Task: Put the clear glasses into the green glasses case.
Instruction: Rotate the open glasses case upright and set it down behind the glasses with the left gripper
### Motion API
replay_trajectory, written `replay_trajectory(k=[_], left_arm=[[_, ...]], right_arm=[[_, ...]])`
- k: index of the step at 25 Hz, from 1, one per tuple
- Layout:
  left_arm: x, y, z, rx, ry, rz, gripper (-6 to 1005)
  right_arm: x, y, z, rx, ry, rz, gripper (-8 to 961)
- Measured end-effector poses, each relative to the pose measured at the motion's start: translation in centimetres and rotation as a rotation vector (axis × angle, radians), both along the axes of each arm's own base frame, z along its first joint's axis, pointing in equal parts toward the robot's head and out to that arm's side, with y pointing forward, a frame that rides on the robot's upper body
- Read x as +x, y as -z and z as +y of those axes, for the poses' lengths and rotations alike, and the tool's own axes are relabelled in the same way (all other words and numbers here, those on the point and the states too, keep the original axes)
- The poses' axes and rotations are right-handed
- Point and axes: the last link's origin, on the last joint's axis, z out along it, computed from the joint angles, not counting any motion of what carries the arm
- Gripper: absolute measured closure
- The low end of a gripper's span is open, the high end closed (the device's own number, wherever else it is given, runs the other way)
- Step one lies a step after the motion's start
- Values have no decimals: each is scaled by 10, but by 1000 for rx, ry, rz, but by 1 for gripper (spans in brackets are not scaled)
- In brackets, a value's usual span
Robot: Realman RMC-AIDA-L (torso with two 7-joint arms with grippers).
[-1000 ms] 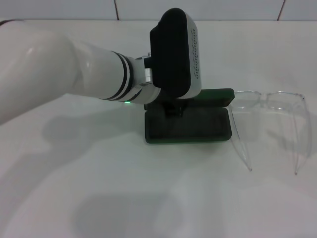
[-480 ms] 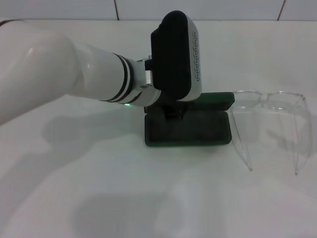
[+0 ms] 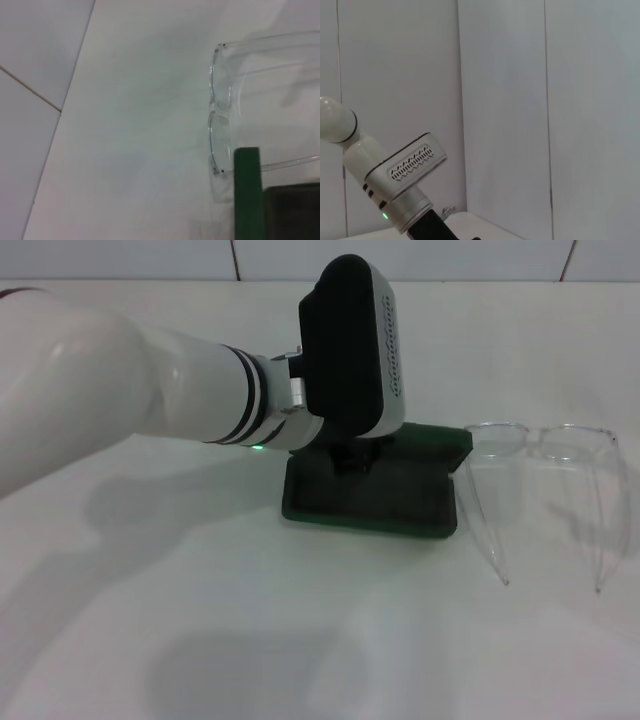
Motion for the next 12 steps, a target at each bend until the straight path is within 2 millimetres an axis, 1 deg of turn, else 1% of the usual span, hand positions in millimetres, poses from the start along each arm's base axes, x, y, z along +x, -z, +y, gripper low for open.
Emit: replay_trajectory(k=[12], left_arm=[[-3,5,-6,-16,2,6,715]], right_arm=[[0,0,-2,-1,-2,6,192]])
